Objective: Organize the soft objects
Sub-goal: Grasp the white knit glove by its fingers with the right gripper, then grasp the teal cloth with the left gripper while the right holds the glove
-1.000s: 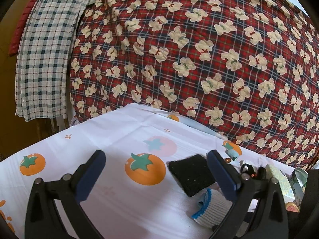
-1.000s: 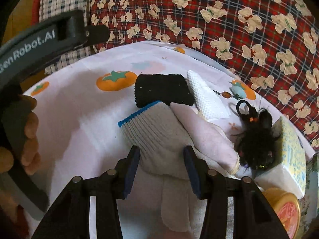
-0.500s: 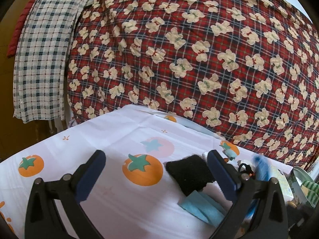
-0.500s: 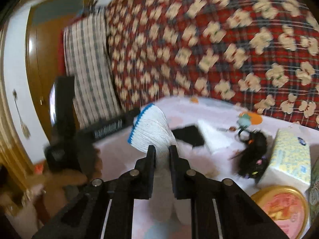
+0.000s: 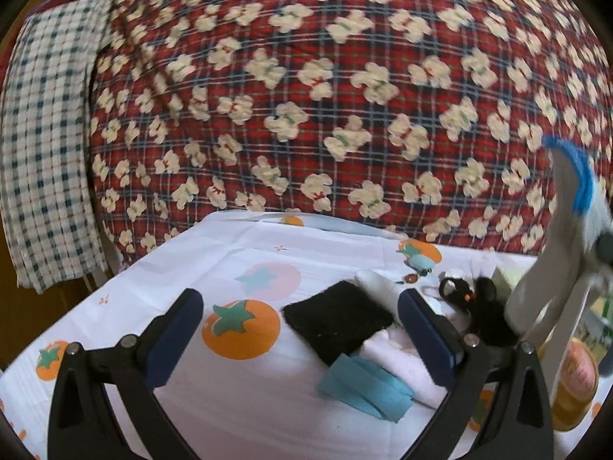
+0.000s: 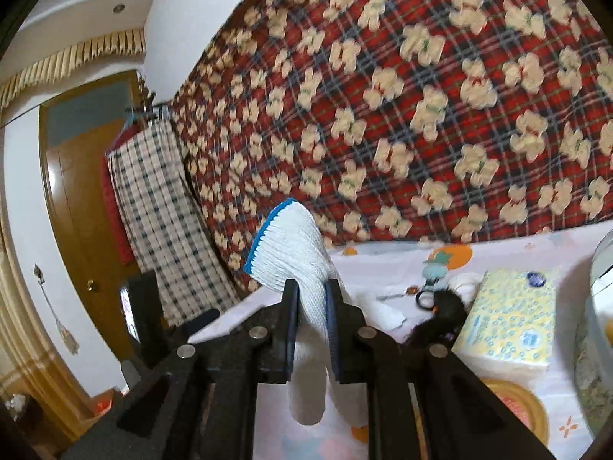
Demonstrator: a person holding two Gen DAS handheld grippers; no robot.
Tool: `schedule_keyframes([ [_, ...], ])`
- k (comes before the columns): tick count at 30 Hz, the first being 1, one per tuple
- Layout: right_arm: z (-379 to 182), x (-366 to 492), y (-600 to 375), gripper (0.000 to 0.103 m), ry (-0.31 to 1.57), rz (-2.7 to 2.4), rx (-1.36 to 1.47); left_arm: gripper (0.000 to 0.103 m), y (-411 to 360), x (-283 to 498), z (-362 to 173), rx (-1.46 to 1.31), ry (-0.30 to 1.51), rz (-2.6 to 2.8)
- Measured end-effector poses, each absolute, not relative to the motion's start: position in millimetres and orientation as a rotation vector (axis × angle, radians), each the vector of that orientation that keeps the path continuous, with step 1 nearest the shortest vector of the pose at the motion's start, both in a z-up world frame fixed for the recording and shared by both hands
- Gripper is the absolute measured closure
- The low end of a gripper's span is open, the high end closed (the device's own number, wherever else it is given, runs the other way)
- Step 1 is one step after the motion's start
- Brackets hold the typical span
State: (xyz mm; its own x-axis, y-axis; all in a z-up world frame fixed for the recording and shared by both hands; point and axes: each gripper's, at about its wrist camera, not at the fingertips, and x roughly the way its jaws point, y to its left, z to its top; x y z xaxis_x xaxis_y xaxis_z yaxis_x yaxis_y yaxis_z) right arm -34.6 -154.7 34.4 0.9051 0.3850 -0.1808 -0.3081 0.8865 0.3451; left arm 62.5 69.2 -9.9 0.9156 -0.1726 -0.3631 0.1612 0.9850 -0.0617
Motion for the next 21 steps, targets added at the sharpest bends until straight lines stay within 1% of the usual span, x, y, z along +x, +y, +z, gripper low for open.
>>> schedule_keyframes([
  [4,43,-46,-158,0.088,0.19,0.282,0.226,0.0,57,57,-9,0.018,0.38,-0.189],
  [6,42,-47,-159,0.087,0.188,0.272,0.21,0.001,56,58,-11,0.008,0.415,-0.209],
  [7,42,-48,-159,0.087,0.19,0.27,0.198,0.003,57,60,-13,-0.009,0.45,-0.214],
  [8,41,-48,-159,0.087,0.19,0.266,0.186,0.008,60,64,-16,-0.032,0.495,-0.216],
  [9,41,-48,-158,0.087,0.189,0.258,0.172,0.011,63,67,-19,-0.053,0.539,-0.212],
  [14,42,-49,-158,0.087,0.193,0.27,0.173,0.011,71,72,-37,-0.111,0.703,-0.145],
  [17,41,-50,-156,0.087,0.193,0.269,0.168,0.012,62,77,-43,-0.129,0.743,-0.172],
  [18,41,-50,-156,0.087,0.192,0.268,0.168,0.018,57,80,-44,-0.123,0.757,-0.166],
  [20,41,-50,-155,0.087,0.193,0.267,0.174,0.025,45,87,-47,-0.093,0.797,-0.15],
  [21,41,-50,-156,0.087,0.195,0.267,0.181,0.025,41,91,-50,-0.078,0.82,-0.143],
])
